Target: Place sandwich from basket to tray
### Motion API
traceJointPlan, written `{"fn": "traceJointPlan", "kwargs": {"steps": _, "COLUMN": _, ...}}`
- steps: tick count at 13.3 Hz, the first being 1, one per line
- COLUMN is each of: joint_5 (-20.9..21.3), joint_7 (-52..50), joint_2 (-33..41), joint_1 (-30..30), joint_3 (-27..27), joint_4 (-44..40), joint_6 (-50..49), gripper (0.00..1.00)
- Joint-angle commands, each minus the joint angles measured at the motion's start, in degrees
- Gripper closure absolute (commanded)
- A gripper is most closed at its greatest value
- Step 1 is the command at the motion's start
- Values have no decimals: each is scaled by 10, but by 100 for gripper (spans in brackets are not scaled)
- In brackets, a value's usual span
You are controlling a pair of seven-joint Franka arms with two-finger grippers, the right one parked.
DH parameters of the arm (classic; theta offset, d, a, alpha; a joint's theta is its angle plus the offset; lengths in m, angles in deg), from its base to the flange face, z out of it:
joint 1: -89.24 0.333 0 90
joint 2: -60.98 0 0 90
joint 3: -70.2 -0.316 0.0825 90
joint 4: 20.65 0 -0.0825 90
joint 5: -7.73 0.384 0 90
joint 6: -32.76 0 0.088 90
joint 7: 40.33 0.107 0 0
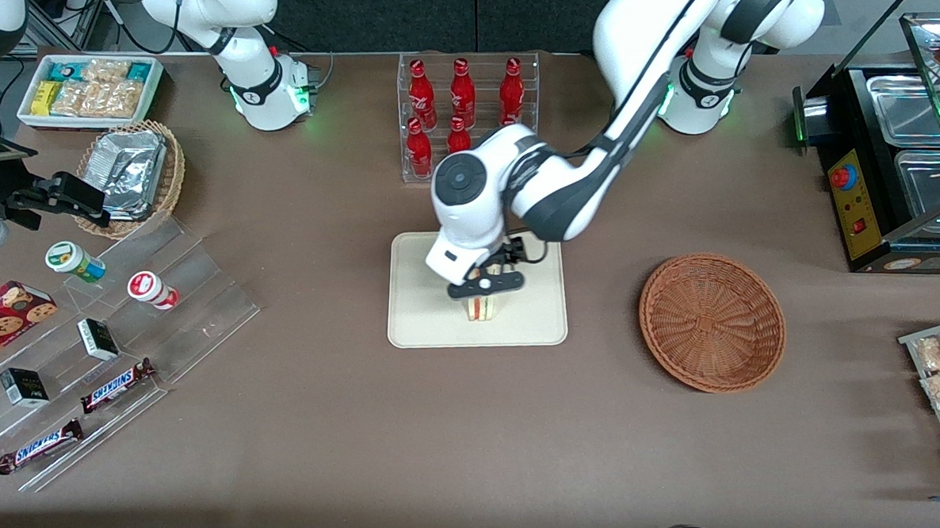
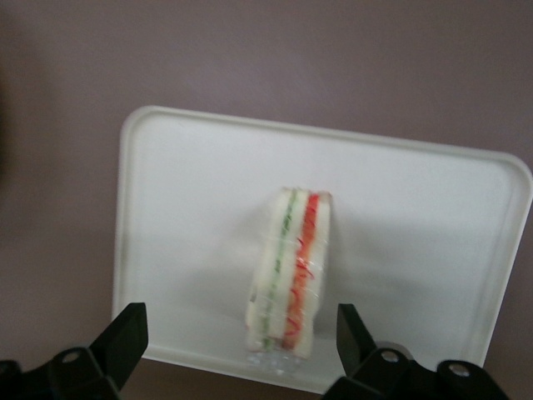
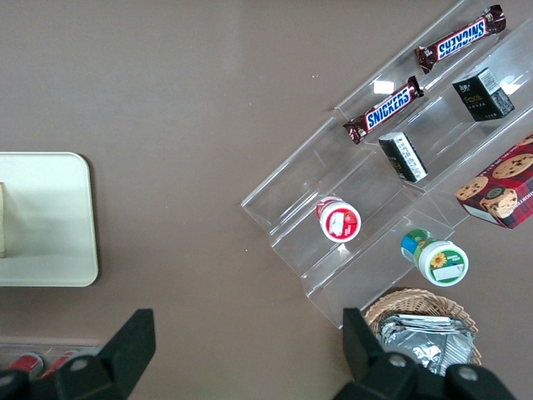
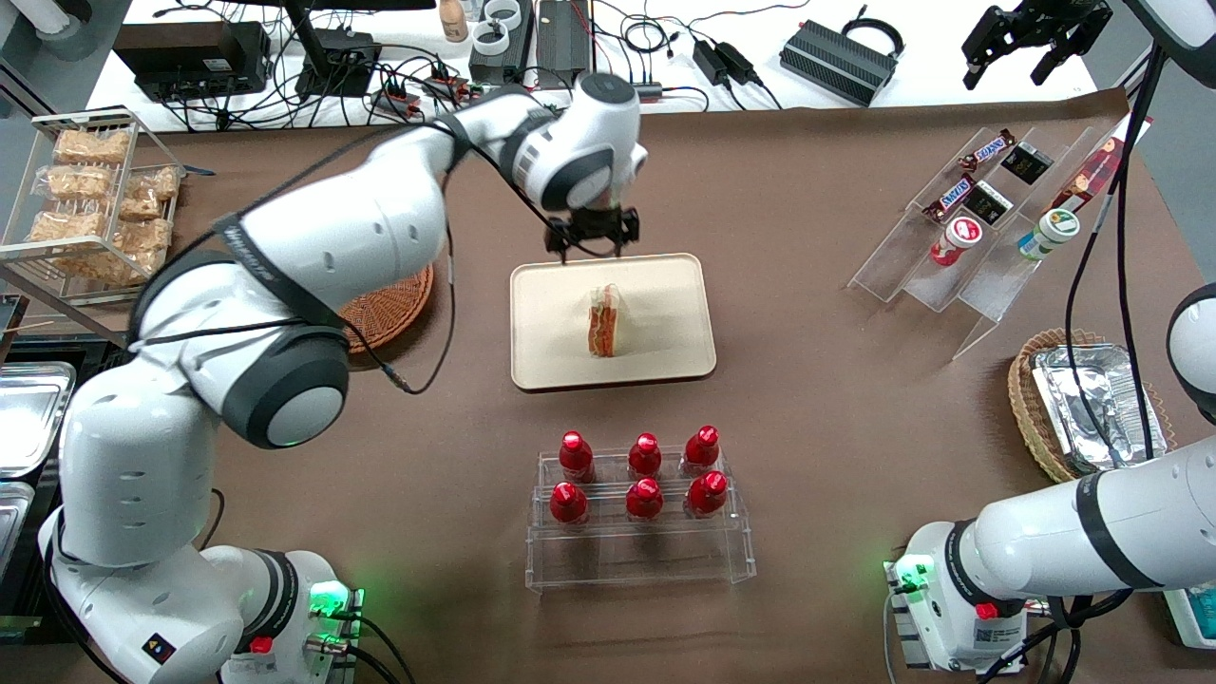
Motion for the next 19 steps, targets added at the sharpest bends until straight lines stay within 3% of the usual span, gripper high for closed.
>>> {"fn": "traceJointPlan", "kwargs": {"steps": 1, "joint_5": -38, "joint_7": 23, "joint_2": 31, "joint_1": -4, "joint_3": -58, "joint_4": 10, "joint_6": -14, "gripper": 0}}
{"fn": "traceJointPlan", "kwargs": {"steps": 6, "joint_5": -100, "joint_7": 131, "joint_2": 47, "joint_1": -4, "joint_3": -164, "joint_4": 15, "joint_6": -44, "gripper": 0}}
{"fn": "traceJointPlan", "kwargs": {"steps": 9, "joint_5": -102, "joint_7": 174, "joint_2": 81, "joint_1": 3, "joint_3": -183, "joint_4": 49, "joint_6": -46, "gripper": 0}}
{"fn": "traceJointPlan", "kwargs": {"steps": 12, "joint_5": -95, "joint_7": 198, "joint_2": 109, "joint_1": 101, "joint_3": -125, "joint_4": 46, "joint_6": -91, "gripper": 0}}
{"fn": "traceJointPlan", "kwargs": {"steps": 15, "joint_5": -95, "joint_7": 334, "joint_2": 153, "joint_1": 169, "joint_3": -93, "joint_4": 50, "joint_6": -152, "gripper": 0}}
{"fn": "traceJointPlan", "kwargs": {"steps": 19, "joint_5": -92, "joint_7": 412, "joint_2": 197, "joint_1": 267, "joint_3": -39, "joint_4": 53, "joint_6": -216, "gripper": 0}}
